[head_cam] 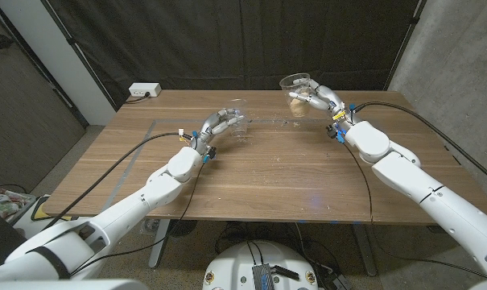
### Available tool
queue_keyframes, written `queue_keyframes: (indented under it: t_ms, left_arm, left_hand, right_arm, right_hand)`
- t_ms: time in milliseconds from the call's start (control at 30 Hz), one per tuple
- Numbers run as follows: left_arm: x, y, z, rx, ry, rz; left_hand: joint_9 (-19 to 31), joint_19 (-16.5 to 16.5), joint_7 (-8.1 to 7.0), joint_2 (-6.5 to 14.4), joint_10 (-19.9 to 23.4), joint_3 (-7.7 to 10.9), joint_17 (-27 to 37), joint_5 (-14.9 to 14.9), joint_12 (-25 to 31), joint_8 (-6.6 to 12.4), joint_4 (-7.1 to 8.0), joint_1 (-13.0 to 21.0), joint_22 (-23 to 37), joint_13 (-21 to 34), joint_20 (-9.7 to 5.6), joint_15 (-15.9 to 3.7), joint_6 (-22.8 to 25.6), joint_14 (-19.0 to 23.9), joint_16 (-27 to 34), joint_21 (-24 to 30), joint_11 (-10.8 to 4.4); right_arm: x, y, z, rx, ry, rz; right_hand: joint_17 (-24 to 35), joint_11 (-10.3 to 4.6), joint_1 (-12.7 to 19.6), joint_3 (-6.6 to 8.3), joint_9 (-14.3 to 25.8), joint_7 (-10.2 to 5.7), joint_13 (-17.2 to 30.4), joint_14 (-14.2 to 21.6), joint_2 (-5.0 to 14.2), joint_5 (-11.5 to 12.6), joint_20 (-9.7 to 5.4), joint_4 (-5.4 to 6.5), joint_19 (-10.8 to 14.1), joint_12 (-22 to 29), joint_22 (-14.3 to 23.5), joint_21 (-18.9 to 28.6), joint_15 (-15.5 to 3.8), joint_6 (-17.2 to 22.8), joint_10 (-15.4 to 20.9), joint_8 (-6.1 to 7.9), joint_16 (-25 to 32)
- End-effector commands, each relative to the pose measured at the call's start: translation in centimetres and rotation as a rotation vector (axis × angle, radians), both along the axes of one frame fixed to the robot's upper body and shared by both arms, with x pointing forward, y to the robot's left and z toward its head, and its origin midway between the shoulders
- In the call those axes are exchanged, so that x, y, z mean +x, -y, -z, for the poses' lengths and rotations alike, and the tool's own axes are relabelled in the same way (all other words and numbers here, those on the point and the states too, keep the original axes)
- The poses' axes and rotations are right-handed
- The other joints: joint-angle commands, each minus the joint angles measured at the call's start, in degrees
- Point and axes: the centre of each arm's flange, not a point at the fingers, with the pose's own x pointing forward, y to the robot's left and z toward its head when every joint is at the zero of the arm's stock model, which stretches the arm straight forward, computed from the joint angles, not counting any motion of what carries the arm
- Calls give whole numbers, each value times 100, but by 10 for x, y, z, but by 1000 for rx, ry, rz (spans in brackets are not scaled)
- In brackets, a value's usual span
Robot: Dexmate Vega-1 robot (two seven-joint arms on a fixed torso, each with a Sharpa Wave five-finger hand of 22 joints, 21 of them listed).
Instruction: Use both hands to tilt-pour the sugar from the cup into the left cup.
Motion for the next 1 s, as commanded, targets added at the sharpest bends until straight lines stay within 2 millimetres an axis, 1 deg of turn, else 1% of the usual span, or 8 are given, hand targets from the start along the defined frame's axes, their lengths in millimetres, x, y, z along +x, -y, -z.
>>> queue_keyframes:
  t_ms: [33, 67, 200, 533, 567, 733, 933, 1000]
  left_arm:
    - [0, 5, 0, 50, -17, 12]
    - [0, 5, 0, 54, -19, 14]
    - [-1, 6, 0, 65, -23, 18]
    - [0, 9, 2, 82, -28, 30]
    - [0, 9, 2, 83, -27, 31]
    - [0, 10, 3, 92, -26, 40]
    - [1, 12, 2, 105, -25, 49]
    - [1, 12, 2, 106, -24, 51]
  left_hand:
    - [19, -15, -17, 55, 37, -26, 18, -8, 38, 46, -27, 42, 16, 34, -349, -604, 40, 71, -8, 47, 3]
    - [16, -13, -20, 56, 38, -26, 20, -10, 39, 47, -28, 46, 16, 34, -348, -600, 48, 72, -11, 49, -36]
    - [17, -12, -22, 60, 39, -30, 28, -19, 46, 47, -31, 53, 15, 35, -355, -618, 48, 79, -18, 54, 9]
    - [22, 1, -32, 64, 68, -41, 46, -36, 60, 57, -33, 60, 15, 24, -366, -631, 72, 114, -26, 71, -28]
    - [24, -13, -22, 65, 51, -44, 50, -40, 56, 53, -34, 62, 15, 22, -353, -617, 57, 105, -34, 68, -7]
    - [27, -17, -25, 71, 40, -51, 64, -51, 67, 54, -37, 72, 14, 37, -354, -622, 59, 108, -49, 76, -22]
    - [26, -22, -18, 84, 45, -58, 82, -61, 76, 56, -38, 80, 13, 32, -358, -631, 68, 113, -65, 84, -17]
    - [27, -27, -20, 89, 43, -58, 86, -63, 79, 52, -39, 85, 13, 34, -359, -625, 59, 114, -69, 85, -14]
  right_arm:
    - [-11, -15, -29, -110, 16, 17]
    - [-13, -16, -32, -118, 20, 20]
    - [-18, -19, -46, -154, 28, 35]
    - [-35, -29, -81, -242, 50, 80]
    - [-36, -30, -83, -253, 51, 83]
    - [-39, -39, -92, -304, 60, 100]
    - [-39, -61, -99, -384, 72, 108]
    - [-39, -64, -100, -399, 72, 109]
  right_hand:
    - [23, 1, -12, 60, 9, -27, 16, 75, 32, 42, -225, -4, 42, -7, 9, 32, -1028, 44, 52, -3, 8]
    - [25, 0, -13, 60, 9, -30, 18, 78, 32, 42, -223, -3, 43, -6, 8, 33, -1028, 55, 57, 1, 10]
    - [36, -1, -7, 65, 11, -27, 17, 90, 38, 43, -222, -7, 40, -11, 5, 35, -1035, 59, 76, -4, 17]
    - [52, -5, 1, 73, 14, -16, 29, 114, 41, 44, -215, -13, 45, -22, -1, 46, -1035, 65, 92, -13, 23]
    - [51, 5, -1, 74, 14, -3, 31, 113, 43, 44, -218, -12, 43, -23, -2, 46, -1037, 62, 95, -16, 20]
    - [51, 6, -5, 78, 15, -2, 36, 114, 47, 44, -211, -10, 37, -26, -5, 47, -1038, 65, 102, -19, 12]
    - [60, 3, 2, 85, 18, -24, 47, 115, 48, 44, -202, -15, 25, -40, -11, 48, -1042, 88, 96, -19, 7]
    - [63, -1, 3, 85, 18, -29, 49, 116, 47, 44, -202, -16, 23, -42, -12, 48, -1043, 88, 97, -21, 7]
